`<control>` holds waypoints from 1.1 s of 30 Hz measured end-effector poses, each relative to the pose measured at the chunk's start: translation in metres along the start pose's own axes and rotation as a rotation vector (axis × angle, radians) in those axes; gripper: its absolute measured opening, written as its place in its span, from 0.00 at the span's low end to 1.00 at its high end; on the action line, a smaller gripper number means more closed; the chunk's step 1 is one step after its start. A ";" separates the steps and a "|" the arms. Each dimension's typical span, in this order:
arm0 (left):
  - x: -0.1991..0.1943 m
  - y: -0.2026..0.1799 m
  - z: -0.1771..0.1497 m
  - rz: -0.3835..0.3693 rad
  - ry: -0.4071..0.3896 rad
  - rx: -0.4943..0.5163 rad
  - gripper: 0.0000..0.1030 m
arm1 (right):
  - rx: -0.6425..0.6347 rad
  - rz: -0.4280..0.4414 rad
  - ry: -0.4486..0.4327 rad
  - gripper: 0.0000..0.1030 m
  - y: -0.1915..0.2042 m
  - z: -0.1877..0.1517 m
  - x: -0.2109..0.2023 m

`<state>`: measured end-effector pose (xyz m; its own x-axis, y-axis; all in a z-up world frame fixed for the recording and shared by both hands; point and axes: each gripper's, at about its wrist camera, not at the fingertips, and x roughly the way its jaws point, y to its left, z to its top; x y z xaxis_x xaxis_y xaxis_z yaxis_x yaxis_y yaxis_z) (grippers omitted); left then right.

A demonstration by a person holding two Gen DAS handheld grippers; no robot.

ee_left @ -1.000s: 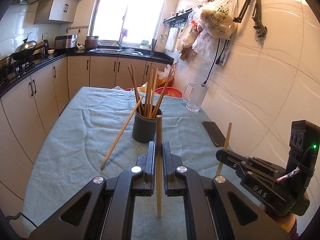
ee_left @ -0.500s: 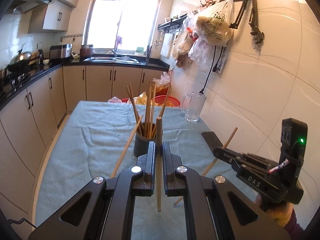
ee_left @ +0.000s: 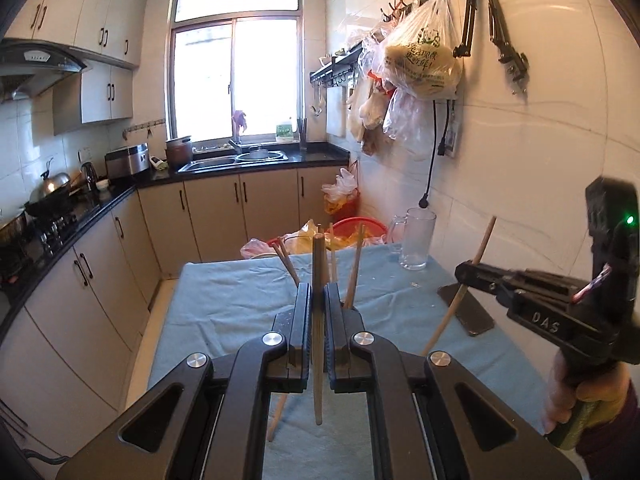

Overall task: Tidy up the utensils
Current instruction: 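Lift both held chopsticks upright and carry them over the black holder, then lower both upright chopsticks into the black holder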

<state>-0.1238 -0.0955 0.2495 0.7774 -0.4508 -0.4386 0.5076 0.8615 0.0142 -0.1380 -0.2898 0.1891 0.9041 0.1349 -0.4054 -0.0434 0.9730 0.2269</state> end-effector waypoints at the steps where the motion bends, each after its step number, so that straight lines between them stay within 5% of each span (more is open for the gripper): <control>1: 0.003 0.000 0.000 -0.002 0.006 -0.001 0.06 | -0.002 -0.004 0.001 0.07 0.001 0.001 0.001; 33: 0.020 -0.004 -0.014 -0.015 0.092 -0.010 0.06 | 0.006 -0.008 0.002 0.07 -0.002 0.003 -0.001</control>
<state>-0.1154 -0.1044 0.2283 0.7321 -0.4404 -0.5197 0.5145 0.8575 -0.0020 -0.1378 -0.2929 0.1921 0.9034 0.1280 -0.4093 -0.0339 0.9727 0.2294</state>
